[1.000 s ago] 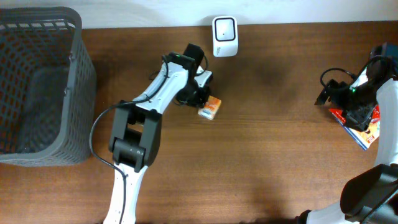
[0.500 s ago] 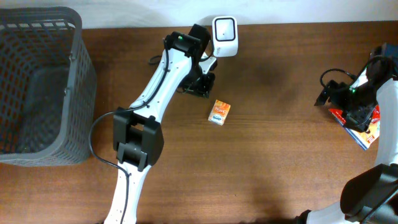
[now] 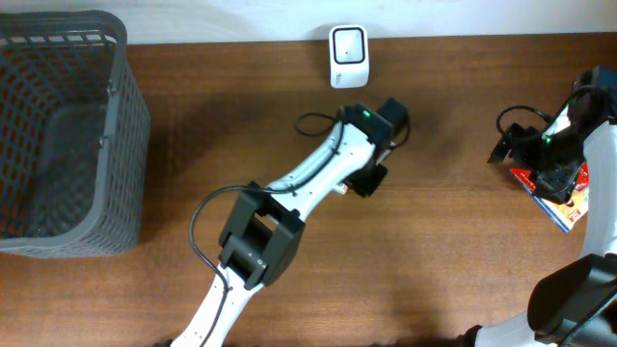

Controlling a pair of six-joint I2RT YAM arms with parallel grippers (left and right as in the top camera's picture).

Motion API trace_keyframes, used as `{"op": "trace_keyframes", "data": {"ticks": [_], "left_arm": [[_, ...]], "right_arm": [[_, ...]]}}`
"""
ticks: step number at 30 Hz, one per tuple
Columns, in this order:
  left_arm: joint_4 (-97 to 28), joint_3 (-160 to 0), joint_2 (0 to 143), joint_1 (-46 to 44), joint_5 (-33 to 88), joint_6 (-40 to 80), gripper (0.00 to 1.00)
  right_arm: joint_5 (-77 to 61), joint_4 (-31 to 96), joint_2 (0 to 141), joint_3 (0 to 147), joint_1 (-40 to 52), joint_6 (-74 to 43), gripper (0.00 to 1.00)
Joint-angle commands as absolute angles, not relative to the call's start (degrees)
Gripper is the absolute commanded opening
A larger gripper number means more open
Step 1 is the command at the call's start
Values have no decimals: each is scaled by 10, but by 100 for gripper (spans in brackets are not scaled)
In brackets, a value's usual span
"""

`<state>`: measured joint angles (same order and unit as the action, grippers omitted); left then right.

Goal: Scan the item barcode
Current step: 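Hold the orange tissue pack below the scanner with the left gripper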

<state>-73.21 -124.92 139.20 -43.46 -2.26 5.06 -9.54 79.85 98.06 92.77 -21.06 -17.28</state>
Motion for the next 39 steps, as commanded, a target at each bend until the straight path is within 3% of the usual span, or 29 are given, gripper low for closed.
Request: {"op": "trace_keyframes", "data": {"ticks": [1, 12, 14, 17, 19, 26, 33, 39], "left_arm": [[-711, -1231, 1398, -454, -130, 75, 38], [-649, -1162, 1398, -458, -192, 84, 34], [-649, -1162, 1398, -458, -193, 84, 29], [-647, -1162, 1398, -458, -193, 84, 10], [-646, -1162, 1398, -458, -193, 84, 3], [-639, -1162, 1398, -458, -190, 84, 0], [-673, -1225, 1393, -438, 8, 84, 0], [-698, -1311, 1390, -357, 190, 84, 0]], "right_arm": [[-98, 797, 982, 926, -210, -167, 98], [-98, 797, 982, 926, -210, -167, 98], [-98, 797, 982, 926, -210, -167, 98], [-98, 797, 982, 926, -210, -167, 98], [-98, 798, 982, 926, -210, -167, 98], [-98, 798, 982, 926, -210, -167, 98], [-98, 798, 982, 926, -210, -152, 98], [-98, 797, 982, 926, -210, -152, 98]]}}
